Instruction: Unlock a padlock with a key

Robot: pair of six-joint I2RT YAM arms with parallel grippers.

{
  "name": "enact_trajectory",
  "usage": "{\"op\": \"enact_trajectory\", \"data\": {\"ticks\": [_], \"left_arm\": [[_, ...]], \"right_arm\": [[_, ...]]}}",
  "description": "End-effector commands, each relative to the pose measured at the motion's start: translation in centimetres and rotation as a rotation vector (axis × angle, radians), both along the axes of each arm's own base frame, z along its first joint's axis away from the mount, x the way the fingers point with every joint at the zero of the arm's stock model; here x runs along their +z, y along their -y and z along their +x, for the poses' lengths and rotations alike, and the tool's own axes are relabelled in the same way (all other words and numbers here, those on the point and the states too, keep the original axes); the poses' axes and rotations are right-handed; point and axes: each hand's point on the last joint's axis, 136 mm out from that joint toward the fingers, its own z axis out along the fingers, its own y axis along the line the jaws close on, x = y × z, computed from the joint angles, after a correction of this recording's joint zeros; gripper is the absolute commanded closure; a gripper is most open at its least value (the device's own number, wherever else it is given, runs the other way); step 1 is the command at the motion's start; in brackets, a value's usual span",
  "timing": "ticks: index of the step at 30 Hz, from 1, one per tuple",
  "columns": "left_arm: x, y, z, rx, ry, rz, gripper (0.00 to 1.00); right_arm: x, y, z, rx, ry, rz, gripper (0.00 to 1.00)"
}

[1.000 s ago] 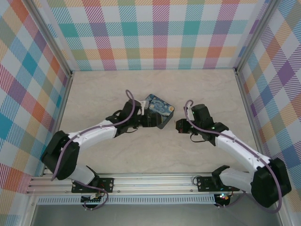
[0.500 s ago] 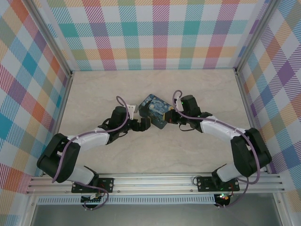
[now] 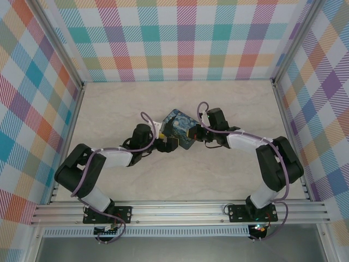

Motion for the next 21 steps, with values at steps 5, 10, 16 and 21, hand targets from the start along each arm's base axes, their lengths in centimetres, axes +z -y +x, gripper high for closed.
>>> {"op": "enact_trajectory", "data": {"ticks": [5, 10, 16, 21], "left_arm": [[-0.1, 0.9, 0.8, -0.041, 0.029, -0.036, 0.0], [-0.9, 1.4, 0.9, -0.053, 0.003, -0.045, 0.0], [-1.6, 1.7, 1.1, -0.055, -0.012, -0.053, 0.0], [-1.8, 1.9, 1.5, -0.057, -0.001, -0.056, 0.0]], "right_arm": [[-0.8, -0.3, 0.4, 0.008, -0.036, 0.02, 0.99], [-2.4, 0.3, -0.2, 0.0, -0.083, -0.027, 0.99], [-3.0, 0.9, -0.6, -0.006, -0.101, -0.06, 1.0], [-3.1, 0.8, -0.7, 0.002, -0.101, -0.059, 0.99]]}}
